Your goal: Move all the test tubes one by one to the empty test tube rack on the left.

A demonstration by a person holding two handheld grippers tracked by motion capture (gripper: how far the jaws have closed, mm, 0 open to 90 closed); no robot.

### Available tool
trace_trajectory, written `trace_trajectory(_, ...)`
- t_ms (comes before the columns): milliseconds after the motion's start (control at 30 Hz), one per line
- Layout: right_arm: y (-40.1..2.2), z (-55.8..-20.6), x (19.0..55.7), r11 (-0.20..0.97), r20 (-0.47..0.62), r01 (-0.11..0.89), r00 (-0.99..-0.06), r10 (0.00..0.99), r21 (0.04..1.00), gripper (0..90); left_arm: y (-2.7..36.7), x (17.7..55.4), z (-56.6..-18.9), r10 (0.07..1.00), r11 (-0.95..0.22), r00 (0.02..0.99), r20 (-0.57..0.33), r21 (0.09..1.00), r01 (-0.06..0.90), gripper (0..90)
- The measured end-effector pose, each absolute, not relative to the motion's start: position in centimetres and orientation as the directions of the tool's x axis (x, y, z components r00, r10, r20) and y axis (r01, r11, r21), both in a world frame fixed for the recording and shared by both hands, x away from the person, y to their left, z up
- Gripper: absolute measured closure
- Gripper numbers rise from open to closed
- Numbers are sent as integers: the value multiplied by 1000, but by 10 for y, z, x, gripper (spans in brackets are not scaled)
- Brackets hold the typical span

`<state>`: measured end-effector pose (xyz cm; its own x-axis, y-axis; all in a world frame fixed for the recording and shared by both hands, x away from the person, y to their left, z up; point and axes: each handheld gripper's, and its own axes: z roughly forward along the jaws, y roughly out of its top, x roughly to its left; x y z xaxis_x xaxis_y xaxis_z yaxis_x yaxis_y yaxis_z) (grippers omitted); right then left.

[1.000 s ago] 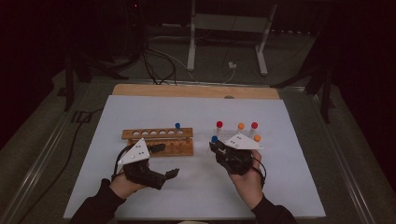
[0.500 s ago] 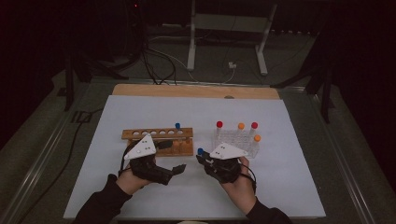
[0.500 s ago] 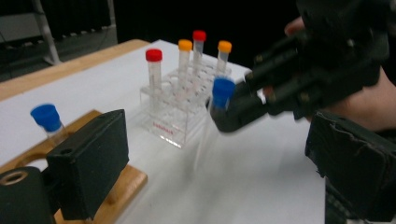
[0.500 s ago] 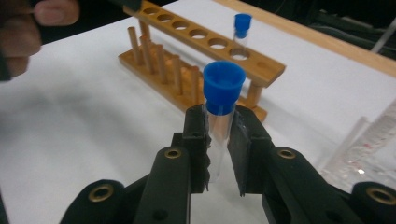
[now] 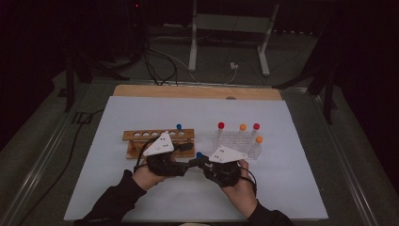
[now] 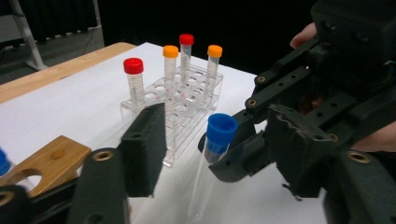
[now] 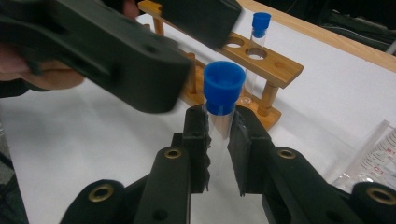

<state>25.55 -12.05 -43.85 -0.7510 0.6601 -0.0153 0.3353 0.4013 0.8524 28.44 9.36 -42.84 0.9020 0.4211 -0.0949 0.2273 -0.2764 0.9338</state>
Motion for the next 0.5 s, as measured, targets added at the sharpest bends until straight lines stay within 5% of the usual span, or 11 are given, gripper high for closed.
trace_trajectory(500, -121, -438, 255, 401, -20, 332, -749, 663, 854, 770, 84, 289, -431, 391, -315, 918, -63, 928, 198, 759)
